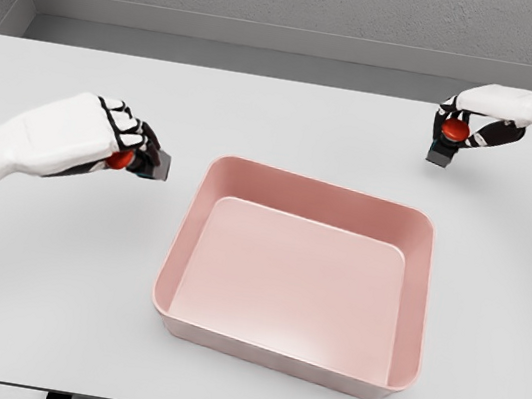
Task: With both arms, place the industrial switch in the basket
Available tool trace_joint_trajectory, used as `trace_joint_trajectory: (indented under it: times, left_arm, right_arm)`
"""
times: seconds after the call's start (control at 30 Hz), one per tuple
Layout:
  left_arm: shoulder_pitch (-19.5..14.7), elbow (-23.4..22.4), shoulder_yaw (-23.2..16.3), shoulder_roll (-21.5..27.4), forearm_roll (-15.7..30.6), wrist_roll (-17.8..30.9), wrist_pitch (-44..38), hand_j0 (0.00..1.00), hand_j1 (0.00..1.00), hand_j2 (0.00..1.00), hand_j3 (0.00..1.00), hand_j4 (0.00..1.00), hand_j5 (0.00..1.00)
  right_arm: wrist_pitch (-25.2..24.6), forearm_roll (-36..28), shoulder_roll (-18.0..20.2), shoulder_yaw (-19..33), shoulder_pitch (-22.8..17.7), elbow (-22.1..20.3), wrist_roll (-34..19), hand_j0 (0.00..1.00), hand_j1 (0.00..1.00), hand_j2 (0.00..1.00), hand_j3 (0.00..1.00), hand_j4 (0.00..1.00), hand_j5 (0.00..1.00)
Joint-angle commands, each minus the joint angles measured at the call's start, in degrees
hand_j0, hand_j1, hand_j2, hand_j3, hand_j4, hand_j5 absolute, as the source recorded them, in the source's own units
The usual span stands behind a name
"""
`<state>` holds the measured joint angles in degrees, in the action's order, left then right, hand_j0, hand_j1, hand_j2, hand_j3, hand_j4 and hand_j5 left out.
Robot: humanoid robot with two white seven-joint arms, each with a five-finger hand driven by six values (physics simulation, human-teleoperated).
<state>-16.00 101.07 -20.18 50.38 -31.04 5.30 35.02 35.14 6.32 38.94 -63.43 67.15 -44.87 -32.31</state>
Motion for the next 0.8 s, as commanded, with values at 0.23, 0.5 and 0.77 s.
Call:
trace_joint_trajectory:
  times: [0.23,0.5,0.77]
  left_arm:
    - [-2.02,0.0,-3.46,-3.89,-0.07,0.5,-0.02,0.41,0.41,0.41,0.41,0.41,0.41]
    - [-2.9,0.0,-4.25,-7.22,-0.6,4.54,-0.02,0.41,0.41,0.41,0.41,0.41,0.41]
    - [-5.18,-0.08,-6.89,-11.18,-1.74,7.71,-0.02,0.41,0.41,0.41,0.41,0.41,0.41]
  right_arm:
    - [-0.14,-2.45,3.87,0.06,0.0,-7.51,-0.29,0.46,0.46,0.46,0.46,0.46,0.46]
    - [-0.16,-6.06,8.7,-0.64,0.0,-14.81,-0.3,0.46,0.46,0.46,0.46,0.46,0.46]
    - [-0.16,-7.81,11.34,-0.73,-0.26,-21.22,-0.56,0.46,0.46,0.46,0.46,0.46,0.46]
